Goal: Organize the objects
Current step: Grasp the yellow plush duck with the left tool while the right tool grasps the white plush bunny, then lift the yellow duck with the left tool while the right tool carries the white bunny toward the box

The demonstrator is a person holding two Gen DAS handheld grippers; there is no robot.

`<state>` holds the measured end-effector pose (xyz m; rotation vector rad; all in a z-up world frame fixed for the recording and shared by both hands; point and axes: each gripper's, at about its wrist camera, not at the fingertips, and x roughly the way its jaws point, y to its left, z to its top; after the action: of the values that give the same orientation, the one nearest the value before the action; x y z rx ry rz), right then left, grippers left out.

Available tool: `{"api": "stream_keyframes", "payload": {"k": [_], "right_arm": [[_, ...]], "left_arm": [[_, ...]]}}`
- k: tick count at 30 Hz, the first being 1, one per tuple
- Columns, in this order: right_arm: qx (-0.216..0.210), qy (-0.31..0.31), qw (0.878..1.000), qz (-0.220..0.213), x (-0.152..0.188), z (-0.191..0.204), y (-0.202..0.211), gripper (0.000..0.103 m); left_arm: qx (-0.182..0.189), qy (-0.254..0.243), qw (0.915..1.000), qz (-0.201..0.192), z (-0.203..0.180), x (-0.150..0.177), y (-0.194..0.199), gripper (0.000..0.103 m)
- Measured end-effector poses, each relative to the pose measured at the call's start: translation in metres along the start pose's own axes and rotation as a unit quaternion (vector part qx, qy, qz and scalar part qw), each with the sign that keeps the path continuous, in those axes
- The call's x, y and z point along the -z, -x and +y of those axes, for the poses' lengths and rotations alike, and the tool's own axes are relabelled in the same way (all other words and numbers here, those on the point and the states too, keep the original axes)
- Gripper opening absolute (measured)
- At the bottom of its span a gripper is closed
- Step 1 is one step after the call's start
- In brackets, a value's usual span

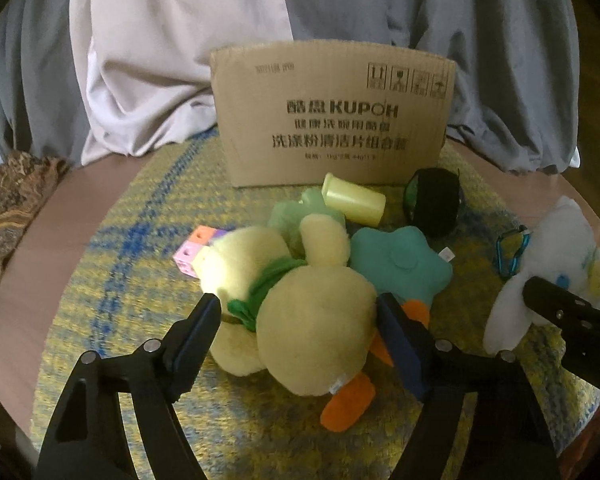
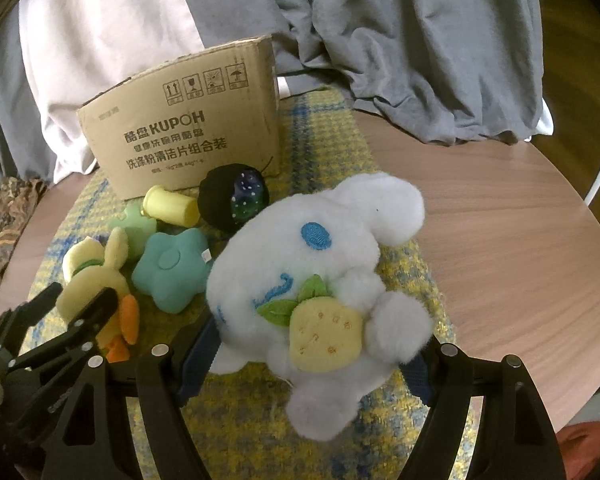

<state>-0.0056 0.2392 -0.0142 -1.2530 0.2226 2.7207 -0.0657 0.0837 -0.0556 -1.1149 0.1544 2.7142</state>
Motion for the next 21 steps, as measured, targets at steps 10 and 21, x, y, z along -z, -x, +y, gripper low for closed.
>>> {"api": "stream_keyframes", "payload": {"k": [10, 21], "right_arm": [[0.003, 0.005, 1.0, 0.003, 0.001, 0.001, -0.003, 0.078], [-0.006, 0.013, 1.0, -0.01, -0.004, 0.009, 0.007, 0.078]], "left_arm": [[0.01, -0.005, 0.9999, 0.007, -0.01, 0.0, -0.008, 0.061], [0.009, -0.004, 1.0, -0.001, -0.002, -0.002, 0.006, 0.048]]}}
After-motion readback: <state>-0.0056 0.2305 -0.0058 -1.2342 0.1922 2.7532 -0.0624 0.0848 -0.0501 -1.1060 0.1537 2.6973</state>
